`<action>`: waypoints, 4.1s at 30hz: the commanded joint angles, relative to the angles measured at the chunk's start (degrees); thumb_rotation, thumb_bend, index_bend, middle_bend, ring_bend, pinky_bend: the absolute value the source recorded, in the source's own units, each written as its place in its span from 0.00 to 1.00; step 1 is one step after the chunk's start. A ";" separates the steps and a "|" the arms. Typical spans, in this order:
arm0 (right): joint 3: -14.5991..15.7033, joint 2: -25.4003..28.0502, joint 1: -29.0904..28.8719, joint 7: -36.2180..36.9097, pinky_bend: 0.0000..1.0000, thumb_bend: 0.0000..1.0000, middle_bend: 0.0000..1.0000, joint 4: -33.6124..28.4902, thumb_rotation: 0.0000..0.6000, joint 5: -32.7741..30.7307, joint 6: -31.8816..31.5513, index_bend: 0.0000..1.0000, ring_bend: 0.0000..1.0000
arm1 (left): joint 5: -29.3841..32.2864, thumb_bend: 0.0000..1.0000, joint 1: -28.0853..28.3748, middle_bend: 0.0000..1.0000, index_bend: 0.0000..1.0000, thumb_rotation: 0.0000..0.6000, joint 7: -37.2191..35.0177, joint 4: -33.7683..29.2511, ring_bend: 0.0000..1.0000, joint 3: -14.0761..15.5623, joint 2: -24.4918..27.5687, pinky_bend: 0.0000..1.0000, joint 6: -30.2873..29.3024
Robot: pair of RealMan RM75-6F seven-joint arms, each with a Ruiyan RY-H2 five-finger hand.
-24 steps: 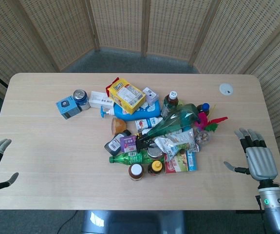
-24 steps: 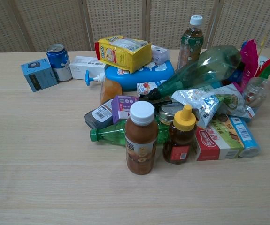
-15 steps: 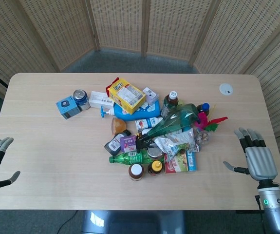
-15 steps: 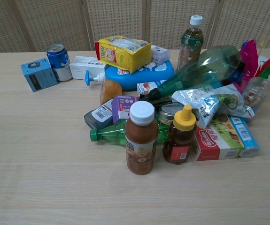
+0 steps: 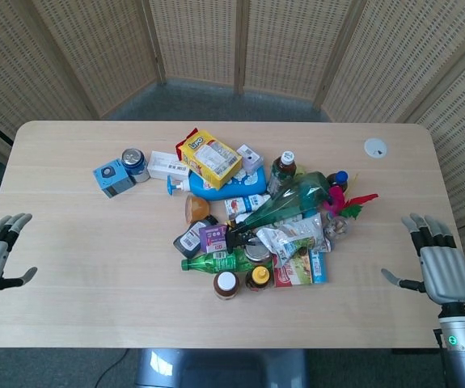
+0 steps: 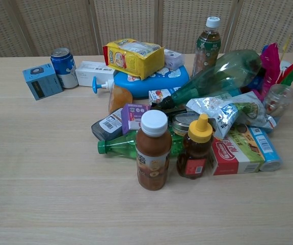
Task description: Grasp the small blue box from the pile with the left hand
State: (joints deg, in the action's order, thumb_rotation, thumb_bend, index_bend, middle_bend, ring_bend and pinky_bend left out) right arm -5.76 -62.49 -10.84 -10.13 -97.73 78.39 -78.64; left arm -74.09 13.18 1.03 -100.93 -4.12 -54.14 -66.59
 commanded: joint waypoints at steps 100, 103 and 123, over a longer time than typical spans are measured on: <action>-0.54 7.91 10.85 0.45 0.00 0.18 0.00 -5.56 0.65 -1.71 -10.96 0.00 0.00 | -3.36 0.30 24.70 0.00 0.00 1.00 -8.57 31.96 0.00 -1.39 -26.85 0.00 23.37; -0.69 7.78 10.94 0.86 0.00 0.18 0.00 -5.18 0.65 -1.82 -11.01 0.00 0.00 | -2.00 0.30 25.36 0.00 0.00 1.00 -7.14 34.43 0.00 -1.42 -28.84 0.00 24.49; -0.81 7.12 11.75 2.86 0.00 0.18 0.00 -3.41 0.65 -2.19 -10.84 0.00 0.00 | -0.37 0.39 25.89 0.76 0.70 1.00 -7.32 45.83 0.85 -4.58 -40.85 0.81 16.58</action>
State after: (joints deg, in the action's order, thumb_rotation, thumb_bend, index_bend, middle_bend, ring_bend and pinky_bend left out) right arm -6.59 -55.33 0.93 -7.30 -101.17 76.18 -89.52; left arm -74.13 39.29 -5.51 -54.07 -8.27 -95.67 -49.32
